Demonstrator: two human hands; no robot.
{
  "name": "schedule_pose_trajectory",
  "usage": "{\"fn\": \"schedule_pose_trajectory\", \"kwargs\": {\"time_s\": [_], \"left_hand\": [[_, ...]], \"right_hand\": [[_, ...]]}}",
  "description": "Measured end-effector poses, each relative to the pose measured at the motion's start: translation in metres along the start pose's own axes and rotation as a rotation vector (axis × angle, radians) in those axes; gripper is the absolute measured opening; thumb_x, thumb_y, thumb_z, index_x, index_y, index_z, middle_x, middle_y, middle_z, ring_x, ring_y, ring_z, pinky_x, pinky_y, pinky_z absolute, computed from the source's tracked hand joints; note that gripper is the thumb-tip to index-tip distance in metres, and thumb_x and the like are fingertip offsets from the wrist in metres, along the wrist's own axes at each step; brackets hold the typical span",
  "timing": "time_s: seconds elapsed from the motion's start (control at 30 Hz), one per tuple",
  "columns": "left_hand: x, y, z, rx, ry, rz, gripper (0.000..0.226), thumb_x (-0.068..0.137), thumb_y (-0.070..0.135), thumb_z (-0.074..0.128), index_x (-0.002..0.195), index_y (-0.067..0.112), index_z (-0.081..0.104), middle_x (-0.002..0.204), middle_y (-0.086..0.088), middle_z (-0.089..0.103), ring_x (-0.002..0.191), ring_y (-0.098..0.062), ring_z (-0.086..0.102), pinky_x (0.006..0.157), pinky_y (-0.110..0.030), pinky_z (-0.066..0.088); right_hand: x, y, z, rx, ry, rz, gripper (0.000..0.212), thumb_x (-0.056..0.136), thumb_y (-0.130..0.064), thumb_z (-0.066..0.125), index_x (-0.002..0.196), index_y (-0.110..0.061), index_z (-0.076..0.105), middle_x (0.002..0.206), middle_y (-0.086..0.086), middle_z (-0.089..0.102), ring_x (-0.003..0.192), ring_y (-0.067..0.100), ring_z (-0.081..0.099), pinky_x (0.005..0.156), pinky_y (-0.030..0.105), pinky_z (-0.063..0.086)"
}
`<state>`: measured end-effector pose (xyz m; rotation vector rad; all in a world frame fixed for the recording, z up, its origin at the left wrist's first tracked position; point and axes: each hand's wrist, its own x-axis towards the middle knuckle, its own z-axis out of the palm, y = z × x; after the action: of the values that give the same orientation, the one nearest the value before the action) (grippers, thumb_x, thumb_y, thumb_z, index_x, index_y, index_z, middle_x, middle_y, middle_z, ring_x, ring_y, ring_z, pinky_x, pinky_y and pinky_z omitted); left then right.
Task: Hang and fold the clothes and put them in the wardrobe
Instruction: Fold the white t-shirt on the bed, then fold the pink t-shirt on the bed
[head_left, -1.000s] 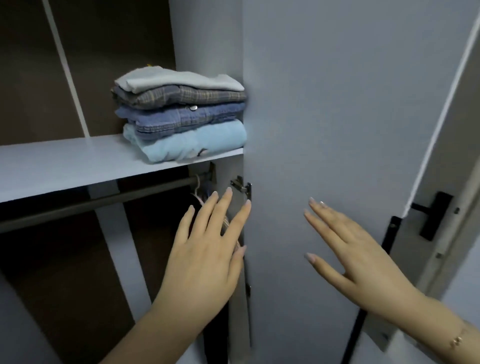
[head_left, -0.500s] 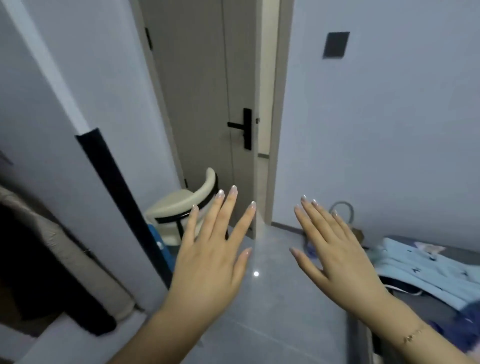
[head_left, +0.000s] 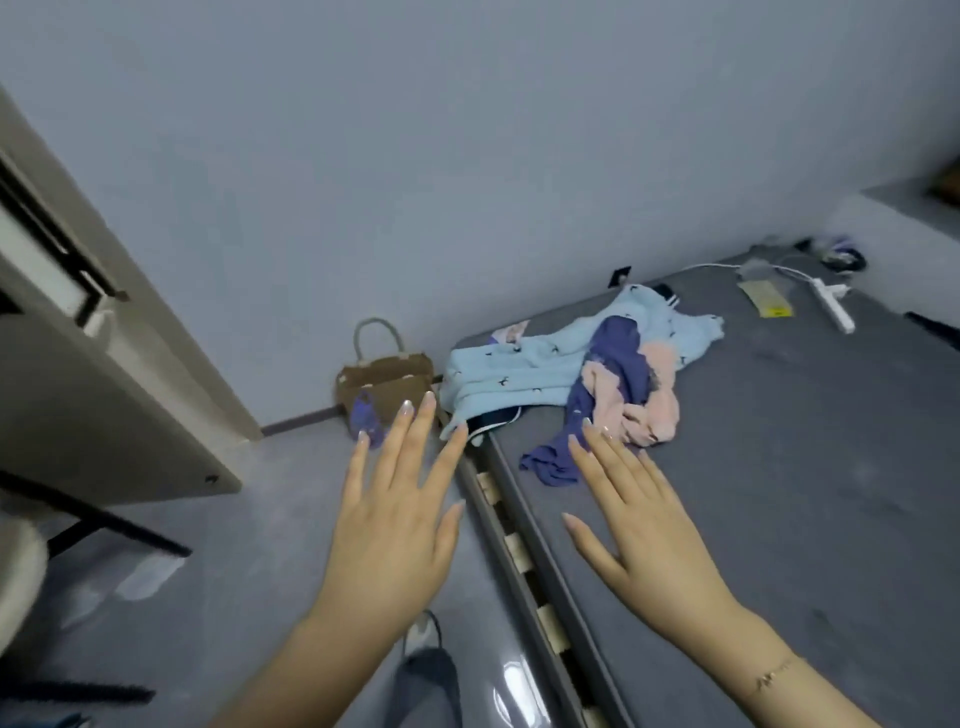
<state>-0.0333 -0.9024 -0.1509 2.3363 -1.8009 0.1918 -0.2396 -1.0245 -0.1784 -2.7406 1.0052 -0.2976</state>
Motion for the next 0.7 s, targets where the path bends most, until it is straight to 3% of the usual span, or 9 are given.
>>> {"fn": "schedule_pose_trajectory", "kwargs": {"time_s": [0.13, 0.3, 0.43, 0.53, 0.63, 0.7], "left_hand": [[0.074, 0.019, 0.053, -0.085, -0.078, 0.153, 0.068, 0.077, 0.027, 0.077, 0.139, 0.015, 0.053, 0.152, -0.016, 0.038, 0.138, -0.034, 0.039, 0.107, -0.058, 0.036], [0.172, 0.023, 0.13, -0.154, -0.221, 0.262, 0.069, 0.072, 0.022, 0.082, 0.135, 0.012, 0.057, 0.146, -0.019, 0.045, 0.132, -0.038, 0.047, 0.1, -0.059, 0.043], [0.242, 0.017, 0.205, -0.153, -0.319, 0.35, 0.068, 0.08, 0.029, 0.077, 0.14, 0.015, 0.051, 0.149, -0.016, 0.041, 0.136, -0.035, 0.042, 0.103, -0.055, 0.042], [0.283, 0.021, 0.276, -0.137, -0.383, 0.404, 0.067, 0.091, 0.035, 0.062, 0.15, 0.018, 0.034, 0.158, -0.012, 0.024, 0.145, -0.03, 0.028, 0.113, -0.051, 0.031], [0.312, 0.035, 0.361, -0.087, -0.563, 0.404, 0.067, 0.102, 0.045, 0.032, 0.154, 0.027, -0.006, 0.161, -0.004, -0.017, 0.15, -0.024, -0.007, 0.121, -0.044, 0.007], [0.327, 0.052, 0.42, -0.13, -0.71, 0.326, 0.068, 0.102, 0.047, 0.03, 0.154, 0.027, -0.008, 0.161, -0.004, -0.019, 0.15, -0.022, -0.009, 0.121, -0.044, 0.005]], "right_hand": [[0.014, 0.047, 0.014, -0.023, -0.024, 0.17, 0.065, 0.101, -0.051, 0.029, 0.155, -0.025, 0.004, 0.162, -0.01, -0.002, 0.149, 0.007, -0.003, 0.123, 0.034, 0.003], [0.065, 0.099, 0.051, -0.007, -0.068, 0.335, 0.064, 0.102, -0.047, 0.033, 0.155, -0.025, 0.005, 0.16, -0.012, -0.007, 0.148, 0.003, -0.008, 0.121, 0.026, -0.006], [0.115, 0.143, 0.091, 0.071, -0.098, 0.482, 0.063, 0.102, -0.046, 0.034, 0.156, -0.025, 0.008, 0.16, -0.014, -0.008, 0.148, 0.002, -0.005, 0.119, 0.021, -0.007], [0.15, 0.184, 0.126, 0.139, -0.093, 0.577, 0.06, 0.102, -0.042, 0.039, 0.155, -0.024, 0.018, 0.162, -0.01, 0.004, 0.149, 0.006, 0.005, 0.12, 0.021, 0.003], [0.175, 0.229, 0.168, 0.225, -0.095, 0.661, 0.058, 0.101, -0.034, 0.045, 0.153, -0.022, 0.025, 0.162, -0.006, 0.014, 0.148, 0.009, 0.015, 0.118, 0.021, 0.011], [0.186, 0.264, 0.202, 0.276, -0.095, 0.712, 0.055, 0.099, -0.026, 0.048, 0.151, -0.02, 0.032, 0.161, -0.004, 0.02, 0.146, 0.012, 0.022, 0.118, 0.023, 0.018]]}}
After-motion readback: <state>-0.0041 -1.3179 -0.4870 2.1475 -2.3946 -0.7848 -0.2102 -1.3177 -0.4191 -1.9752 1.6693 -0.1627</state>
